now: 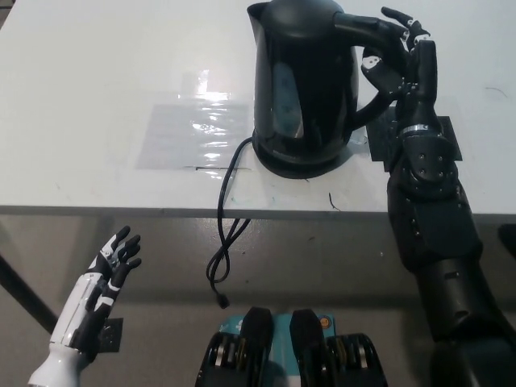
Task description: A kettle and its base are kept separately on the desk infront of the robot and the robot uses its right hand to lift the kettle by its handle and places it on its base to align it correctly.
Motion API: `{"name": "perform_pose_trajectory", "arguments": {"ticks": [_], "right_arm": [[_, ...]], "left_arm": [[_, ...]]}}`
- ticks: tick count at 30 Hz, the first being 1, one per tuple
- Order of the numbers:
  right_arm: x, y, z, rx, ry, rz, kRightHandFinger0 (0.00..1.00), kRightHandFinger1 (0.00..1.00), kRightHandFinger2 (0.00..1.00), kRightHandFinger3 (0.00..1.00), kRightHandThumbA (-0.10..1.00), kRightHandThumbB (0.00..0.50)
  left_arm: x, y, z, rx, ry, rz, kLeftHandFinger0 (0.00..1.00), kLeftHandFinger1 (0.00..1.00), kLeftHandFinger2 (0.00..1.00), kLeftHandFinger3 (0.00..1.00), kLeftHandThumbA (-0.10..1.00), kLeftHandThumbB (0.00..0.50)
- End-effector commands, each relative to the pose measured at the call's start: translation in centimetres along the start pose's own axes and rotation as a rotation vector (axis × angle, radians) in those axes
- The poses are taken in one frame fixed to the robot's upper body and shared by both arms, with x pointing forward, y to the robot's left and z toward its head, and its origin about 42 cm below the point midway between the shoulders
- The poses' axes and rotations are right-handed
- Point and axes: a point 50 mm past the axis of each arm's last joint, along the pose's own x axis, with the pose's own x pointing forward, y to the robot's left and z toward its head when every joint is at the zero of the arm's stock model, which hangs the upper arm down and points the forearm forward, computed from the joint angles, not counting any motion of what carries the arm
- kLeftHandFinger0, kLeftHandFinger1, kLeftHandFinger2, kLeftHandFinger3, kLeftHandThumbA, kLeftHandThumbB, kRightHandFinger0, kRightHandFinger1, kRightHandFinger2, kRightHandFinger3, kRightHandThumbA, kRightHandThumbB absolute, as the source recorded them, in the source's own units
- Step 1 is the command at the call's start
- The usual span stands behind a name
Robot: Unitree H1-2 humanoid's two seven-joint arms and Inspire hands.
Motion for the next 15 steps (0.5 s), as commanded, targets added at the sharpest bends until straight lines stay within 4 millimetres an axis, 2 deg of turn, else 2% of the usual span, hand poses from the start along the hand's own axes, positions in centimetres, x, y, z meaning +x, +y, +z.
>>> {"name": "perform_pose_trajectory", "arguments": {"ticks": [1,5,7,12,15], "right_arm": [[2.0,2.7,5.9,0.066,-0.214,0.018,0.00,0.24,0.62,0.68,-0.10,0.117],[1.9,2.9,5.6,0.085,-0.197,0.014,0.00,0.18,0.59,0.68,-0.10,0.109],[1.8,3.1,5.2,0.090,-0.191,0.016,0.00,0.19,0.59,0.69,-0.10,0.111],[1.4,3.3,4.6,0.087,-0.194,0.024,0.00,0.21,0.61,0.66,-0.10,0.108],[1.1,3.3,3.7,0.095,-0.173,0.026,0.00,0.25,0.65,0.70,-0.10,0.116]], "left_arm": [[0.8,0.3,1.3,0.030,-0.064,-0.033,1.00,1.00,1.00,1.00,0.86,0.129],[0.8,0.2,1.5,0.031,-0.058,-0.032,1.00,1.00,1.00,1.00,0.87,0.134],[0.9,0.2,1.6,0.038,-0.057,-0.031,1.00,1.00,1.00,1.00,0.88,0.119],[1.0,0.2,1.6,0.031,-0.068,-0.035,1.00,1.00,1.00,1.00,0.88,0.123],[1.2,0.3,1.6,0.036,-0.069,-0.035,1.00,1.00,1.00,1.00,0.88,0.124]]}}
